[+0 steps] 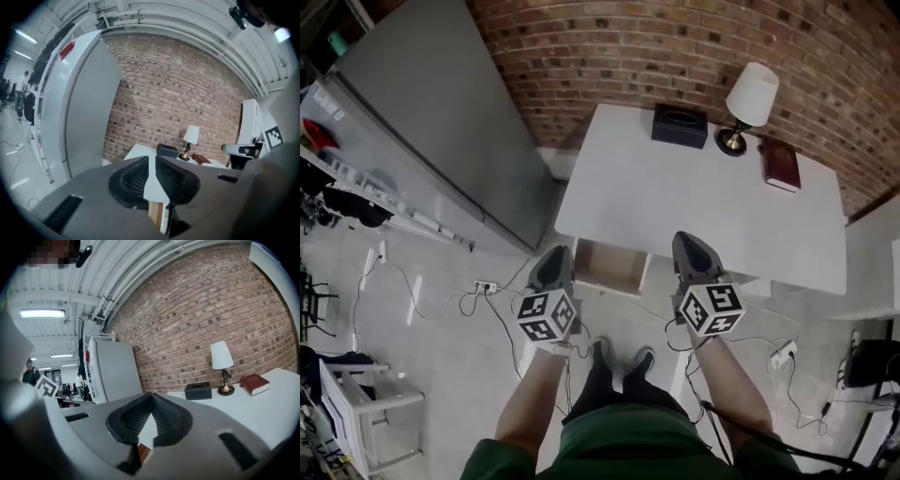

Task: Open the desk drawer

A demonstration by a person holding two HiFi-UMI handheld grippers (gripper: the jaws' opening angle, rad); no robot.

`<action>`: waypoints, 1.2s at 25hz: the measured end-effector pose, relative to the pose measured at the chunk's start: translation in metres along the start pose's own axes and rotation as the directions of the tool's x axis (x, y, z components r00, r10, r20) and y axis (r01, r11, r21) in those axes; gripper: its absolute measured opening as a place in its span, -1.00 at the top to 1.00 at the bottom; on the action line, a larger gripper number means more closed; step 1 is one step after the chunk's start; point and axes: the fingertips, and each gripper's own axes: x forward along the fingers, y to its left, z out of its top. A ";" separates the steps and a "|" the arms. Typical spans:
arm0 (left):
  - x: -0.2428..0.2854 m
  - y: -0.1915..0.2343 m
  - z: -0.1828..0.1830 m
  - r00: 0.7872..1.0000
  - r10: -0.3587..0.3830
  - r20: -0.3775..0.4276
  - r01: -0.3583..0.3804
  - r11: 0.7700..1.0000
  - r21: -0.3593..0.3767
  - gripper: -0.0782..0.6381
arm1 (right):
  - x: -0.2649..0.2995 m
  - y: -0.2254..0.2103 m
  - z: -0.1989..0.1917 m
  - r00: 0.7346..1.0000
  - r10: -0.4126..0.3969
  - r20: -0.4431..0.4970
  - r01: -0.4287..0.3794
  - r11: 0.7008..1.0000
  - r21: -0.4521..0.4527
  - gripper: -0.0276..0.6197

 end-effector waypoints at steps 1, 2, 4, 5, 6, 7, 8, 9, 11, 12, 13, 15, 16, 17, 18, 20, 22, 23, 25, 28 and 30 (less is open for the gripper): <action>-0.003 -0.007 0.008 1.000 -0.009 0.013 0.009 1.000 0.005 0.67 | -0.003 0.001 0.006 1.000 -0.002 0.002 0.002 1.000 -0.014 0.91; -0.006 -0.015 0.017 0.999 -0.018 0.027 0.018 1.000 0.014 0.67 | -0.006 0.002 0.012 1.000 -0.006 0.002 0.007 0.999 -0.032 0.91; -0.011 -0.032 0.039 0.997 -0.045 0.061 0.042 0.998 0.049 0.67 | -0.012 0.007 0.027 1.000 -0.012 0.011 0.013 0.997 -0.076 0.91; -0.014 -0.041 0.051 0.994 -0.064 0.083 0.058 0.996 0.074 0.67 | -0.014 0.010 0.036 1.000 -0.010 0.021 0.012 0.995 -0.102 0.91; -0.016 -0.050 0.064 0.990 -0.087 0.107 0.076 0.992 0.100 0.67 | -0.016 0.015 0.045 0.999 -0.004 0.035 0.009 0.992 -0.128 0.91; -0.019 -0.059 0.076 0.985 -0.113 0.129 0.096 0.987 0.127 0.67 | -0.018 0.020 0.053 0.999 0.005 0.049 0.003 0.988 -0.154 0.91; -0.021 -0.067 0.086 0.979 -0.137 0.149 0.114 0.982 0.151 0.67 | -0.019 0.026 0.062 0.998 0.015 0.064 -0.003 0.984 -0.179 0.91; -0.022 -0.073 0.095 0.974 -0.156 0.165 0.127 0.977 0.170 0.67 | -0.020 0.030 0.069 0.997 0.025 0.079 -0.008 0.980 -0.201 0.91; -0.024 -0.079 0.110 0.966 -0.177 0.191 0.141 0.972 0.190 0.67 | -0.022 0.037 0.083 0.994 0.040 0.102 -0.016 0.974 -0.224 0.91; -0.025 -0.079 0.116 0.963 -0.181 0.201 0.142 0.971 0.193 0.67 | -0.022 0.039 0.089 0.993 0.042 0.111 -0.016 0.974 -0.226 0.91; -0.026 -0.077 0.123 0.961 -0.180 0.211 0.139 0.971 0.195 0.67 | -0.023 0.040 0.095 0.992 0.040 0.120 -0.012 0.974 -0.226 0.91; -0.027 -0.068 0.139 0.957 -0.171 0.234 0.125 0.972 0.201 0.67 | -0.024 0.040 0.109 0.989 0.030 0.143 0.004 0.973 -0.232 0.91; -0.028 -0.063 0.147 0.955 -0.166 0.245 0.117 0.972 0.204 0.67 | -0.024 0.039 0.116 0.987 0.023 0.158 0.016 0.971 -0.238 0.91; -0.029 -0.057 0.155 0.953 -0.162 0.256 0.110 0.972 0.207 0.67 | -0.025 0.038 0.124 0.985 0.015 0.172 0.028 0.969 -0.245 0.91; -0.030 -0.051 0.162 0.951 -0.158 0.265 0.103 0.972 0.209 0.67 | -0.026 0.037 0.130 0.983 0.007 0.184 0.040 0.967 -0.252 0.91; -0.033 -0.041 0.172 0.949 -0.150 0.276 0.091 0.972 0.216 0.67 | -0.027 0.036 0.137 0.980 -0.011 0.198 0.063 0.964 -0.259 0.91; -0.035 -0.031 0.177 0.950 -0.144 0.278 0.081 0.970 0.228 0.67 | -0.026 0.035 0.141 0.978 -0.031 0.206 0.084 0.962 -0.258 0.91; -0.036 -0.026 0.179 0.950 -0.143 0.277 0.077 0.969 0.234 0.67 | -0.026 0.035 0.142 0.977 -0.040 0.210 0.094 0.962 -0.257 0.91; -0.036 -0.020 0.180 0.951 -0.143 0.276 0.074 0.966 0.246 0.67 | -0.025 0.034 0.143 0.975 -0.053 0.214 0.109 0.960 -0.258 0.91; -0.035 -0.013 0.178 0.951 -0.146 0.272 0.069 0.959 0.274 0.67 | -0.024 0.037 0.140 0.975 -0.068 0.209 0.126 0.954 -0.274 0.91; -0.034 -0.011 0.174 0.952 -0.153 0.265 0.068 0.950 0.303 0.67 | -0.022 0.040 0.137 0.975 -0.076 0.207 0.136 0.946 -0.293 0.91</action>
